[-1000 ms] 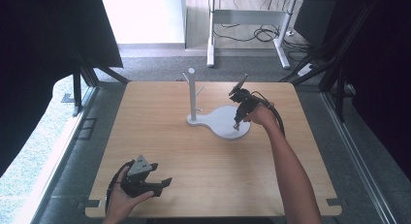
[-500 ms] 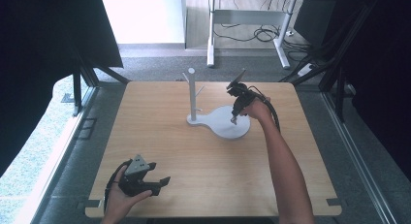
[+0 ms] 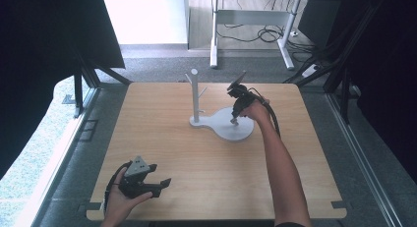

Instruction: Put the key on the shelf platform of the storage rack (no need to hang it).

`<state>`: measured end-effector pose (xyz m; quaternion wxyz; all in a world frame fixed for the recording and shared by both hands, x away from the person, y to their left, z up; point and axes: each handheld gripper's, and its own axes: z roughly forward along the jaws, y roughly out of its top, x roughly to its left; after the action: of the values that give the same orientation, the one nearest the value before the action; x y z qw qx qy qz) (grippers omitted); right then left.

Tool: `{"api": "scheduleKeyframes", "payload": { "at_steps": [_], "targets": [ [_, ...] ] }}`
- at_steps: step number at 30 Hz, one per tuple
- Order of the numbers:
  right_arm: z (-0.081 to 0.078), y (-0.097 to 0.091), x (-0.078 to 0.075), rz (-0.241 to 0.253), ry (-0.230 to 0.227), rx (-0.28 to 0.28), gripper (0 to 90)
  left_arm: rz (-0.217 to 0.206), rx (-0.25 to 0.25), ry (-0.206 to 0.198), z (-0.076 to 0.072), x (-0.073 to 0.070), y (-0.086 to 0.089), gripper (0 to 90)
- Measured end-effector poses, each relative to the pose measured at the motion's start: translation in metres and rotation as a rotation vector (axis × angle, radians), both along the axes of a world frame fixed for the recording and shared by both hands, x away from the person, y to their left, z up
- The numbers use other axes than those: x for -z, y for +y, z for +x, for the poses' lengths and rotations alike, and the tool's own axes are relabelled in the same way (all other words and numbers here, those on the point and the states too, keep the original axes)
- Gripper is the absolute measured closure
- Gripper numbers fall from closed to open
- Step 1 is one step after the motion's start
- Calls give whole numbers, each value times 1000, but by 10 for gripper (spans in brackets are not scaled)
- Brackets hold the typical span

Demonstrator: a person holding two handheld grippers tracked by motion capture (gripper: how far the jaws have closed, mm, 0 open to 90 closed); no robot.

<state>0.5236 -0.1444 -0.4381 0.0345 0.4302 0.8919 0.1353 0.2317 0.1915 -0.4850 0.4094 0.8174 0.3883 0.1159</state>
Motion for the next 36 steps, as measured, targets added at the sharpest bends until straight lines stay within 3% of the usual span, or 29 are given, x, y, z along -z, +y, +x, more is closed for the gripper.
{"api": "scheduleKeyframes", "payload": {
  "at_steps": [9,14,18,25,36],
  "targets": [
    [2,4,22,8,7,17,889,6,8,6,0,3,-3,255],
    [1,5,27,25,5,14,880,12,16,10,0,4,-7,255],
    [0,4,27,30,1,15,878,13,18,10,0,4,-7,255],
    [-3,1,26,46,-7,11,793,12,15,11,1,5,-6,255],
    [-17,-8,4,62,-46,-20,731,9,17,9,0,4,-7,255]
  ]
}}
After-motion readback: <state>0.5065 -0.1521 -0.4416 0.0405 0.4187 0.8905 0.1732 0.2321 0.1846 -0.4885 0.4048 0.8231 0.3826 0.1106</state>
